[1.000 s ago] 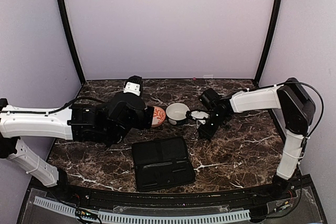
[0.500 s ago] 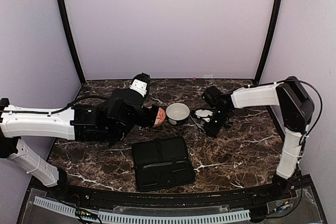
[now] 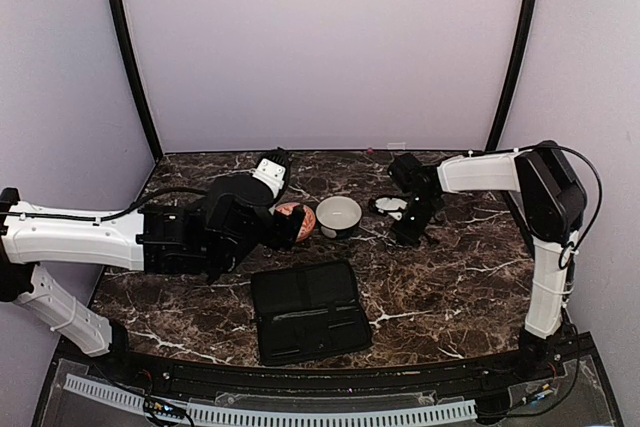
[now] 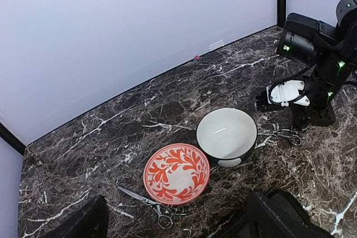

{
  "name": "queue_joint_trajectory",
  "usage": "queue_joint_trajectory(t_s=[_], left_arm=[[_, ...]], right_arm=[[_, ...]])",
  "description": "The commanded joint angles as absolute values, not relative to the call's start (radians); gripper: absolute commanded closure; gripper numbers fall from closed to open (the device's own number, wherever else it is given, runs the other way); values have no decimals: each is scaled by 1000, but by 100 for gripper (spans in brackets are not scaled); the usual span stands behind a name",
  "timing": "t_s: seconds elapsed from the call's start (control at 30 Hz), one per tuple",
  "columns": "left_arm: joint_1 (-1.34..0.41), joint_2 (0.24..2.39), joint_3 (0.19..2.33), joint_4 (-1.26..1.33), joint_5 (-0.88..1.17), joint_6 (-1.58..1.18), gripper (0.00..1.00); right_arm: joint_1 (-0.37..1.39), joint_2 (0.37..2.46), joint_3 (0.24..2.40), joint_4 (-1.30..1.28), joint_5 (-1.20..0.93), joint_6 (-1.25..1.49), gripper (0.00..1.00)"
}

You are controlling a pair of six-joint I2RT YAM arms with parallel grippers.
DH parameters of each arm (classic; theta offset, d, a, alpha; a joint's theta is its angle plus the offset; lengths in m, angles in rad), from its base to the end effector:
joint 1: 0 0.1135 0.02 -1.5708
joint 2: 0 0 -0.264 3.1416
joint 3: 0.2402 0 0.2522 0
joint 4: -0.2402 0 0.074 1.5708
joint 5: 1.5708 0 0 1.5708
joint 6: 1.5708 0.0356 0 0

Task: Sort the hair-cutting tools

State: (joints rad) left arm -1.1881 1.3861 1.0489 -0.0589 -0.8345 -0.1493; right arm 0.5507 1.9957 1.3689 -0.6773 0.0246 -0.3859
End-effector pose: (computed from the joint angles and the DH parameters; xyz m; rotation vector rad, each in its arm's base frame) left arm 0.1413 -0.2804 0.3108 0.4226 1.7851 -0.1142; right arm 0.3339 0.2040 0.1532 -1.2929 2.5665 -0.0035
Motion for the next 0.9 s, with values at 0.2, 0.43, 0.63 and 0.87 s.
queue_joint_trajectory(t_s=[0.2,0.43,0.63,0.87], left_arm=[[-1168,1322,982,-25,-815,-175,12],[-1133,1297,976,-34,-759,-221,13],[-1123,1302,971,-29,-752,-216,12],[-1123,1307,965,-33,-746,-240,13]], right_arm=[[555,1919,1259,-729,-34,-547,100],[555,1796,1133,-744,-78,-659,100],[560,1748,1093,-778,-150,-749,100],[569,1683,1073,-773,-176,-791,100]])
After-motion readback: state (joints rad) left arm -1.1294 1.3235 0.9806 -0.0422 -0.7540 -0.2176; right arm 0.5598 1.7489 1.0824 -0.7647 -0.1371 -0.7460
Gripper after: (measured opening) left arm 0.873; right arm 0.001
